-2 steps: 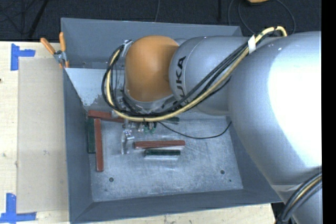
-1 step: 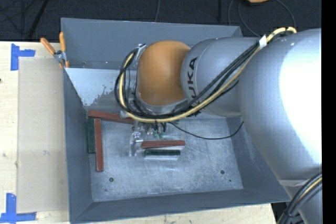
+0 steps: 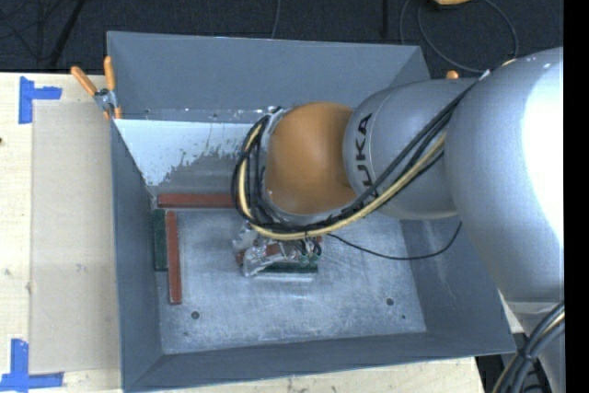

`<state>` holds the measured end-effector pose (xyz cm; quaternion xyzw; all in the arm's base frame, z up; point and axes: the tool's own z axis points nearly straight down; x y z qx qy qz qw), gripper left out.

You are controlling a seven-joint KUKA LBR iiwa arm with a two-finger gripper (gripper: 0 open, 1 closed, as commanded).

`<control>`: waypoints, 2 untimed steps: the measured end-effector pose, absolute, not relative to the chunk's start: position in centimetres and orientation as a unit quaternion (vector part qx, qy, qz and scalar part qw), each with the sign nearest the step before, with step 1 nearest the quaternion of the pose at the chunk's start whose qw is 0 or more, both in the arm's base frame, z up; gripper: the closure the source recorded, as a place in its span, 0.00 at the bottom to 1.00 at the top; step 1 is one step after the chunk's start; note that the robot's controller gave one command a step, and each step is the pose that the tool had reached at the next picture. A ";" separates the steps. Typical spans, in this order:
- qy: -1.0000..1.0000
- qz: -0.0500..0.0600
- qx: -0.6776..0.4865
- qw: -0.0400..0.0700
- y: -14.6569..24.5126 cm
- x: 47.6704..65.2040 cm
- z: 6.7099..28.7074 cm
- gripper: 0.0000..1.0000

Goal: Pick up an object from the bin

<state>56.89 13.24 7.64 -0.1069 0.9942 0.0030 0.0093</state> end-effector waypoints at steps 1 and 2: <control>0.994 0.003 -0.107 0.009 13.2 56.9 7.6 1.00; 0.994 0.000 -0.109 0.002 10.0 57.7 21.9 1.00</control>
Offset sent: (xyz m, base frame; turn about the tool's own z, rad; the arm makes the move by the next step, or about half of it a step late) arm 0.0068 -0.0331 0.1418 -0.0066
